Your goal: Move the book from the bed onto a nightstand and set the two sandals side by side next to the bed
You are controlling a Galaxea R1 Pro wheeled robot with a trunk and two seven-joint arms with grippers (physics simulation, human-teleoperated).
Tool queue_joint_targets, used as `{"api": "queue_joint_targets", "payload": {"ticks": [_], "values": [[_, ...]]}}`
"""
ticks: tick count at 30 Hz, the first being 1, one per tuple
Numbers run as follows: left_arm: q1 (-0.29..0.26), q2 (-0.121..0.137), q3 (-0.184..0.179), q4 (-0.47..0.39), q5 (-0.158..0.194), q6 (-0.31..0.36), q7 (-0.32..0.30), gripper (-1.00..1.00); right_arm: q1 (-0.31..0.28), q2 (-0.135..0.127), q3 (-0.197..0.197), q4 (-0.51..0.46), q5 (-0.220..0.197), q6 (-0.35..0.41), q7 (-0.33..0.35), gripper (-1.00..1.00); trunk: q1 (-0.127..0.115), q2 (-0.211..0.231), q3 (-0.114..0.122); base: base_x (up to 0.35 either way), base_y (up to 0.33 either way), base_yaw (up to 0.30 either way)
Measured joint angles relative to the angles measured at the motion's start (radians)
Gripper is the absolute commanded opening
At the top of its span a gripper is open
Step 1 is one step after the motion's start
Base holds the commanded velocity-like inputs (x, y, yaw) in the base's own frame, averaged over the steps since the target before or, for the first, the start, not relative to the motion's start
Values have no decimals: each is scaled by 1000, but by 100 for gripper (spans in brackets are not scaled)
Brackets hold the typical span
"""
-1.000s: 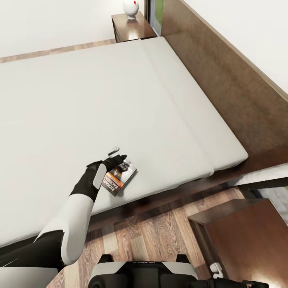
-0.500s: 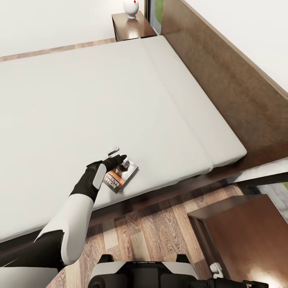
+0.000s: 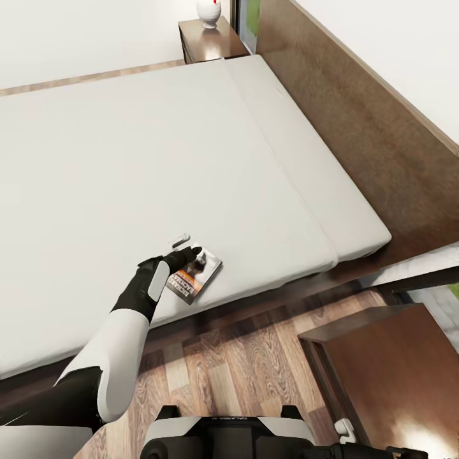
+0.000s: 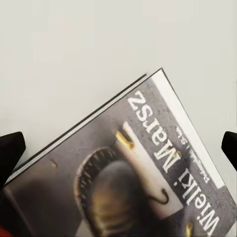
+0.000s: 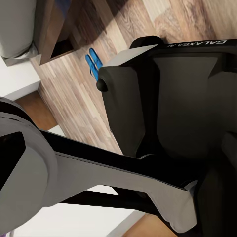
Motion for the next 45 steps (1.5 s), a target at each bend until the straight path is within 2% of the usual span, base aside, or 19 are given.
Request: {"api": "queue_joint_targets", "payload": {"ticks": [12, 20, 38, 45], "values": [[0, 0, 1, 0, 0, -1, 0, 100, 0, 0, 0, 0, 0, 0, 0, 100, 0, 0, 0, -9, 0, 0], [0, 0, 1, 0, -1, 0, 0, 100, 0, 0, 0, 0, 0, 0, 0, 100, 0, 0, 0, -195, 0, 0], [0, 0, 1, 0, 0, -1, 0, 100, 0, 1, 0, 1, 0, 0, -2, 100, 0, 0, 0, -7, 0, 0], [0, 0, 1, 0, 0, -1, 0, 100, 0, 2, 0, 1, -1, 0, -2, 100, 0, 0, 0, -143, 0, 0]]}}
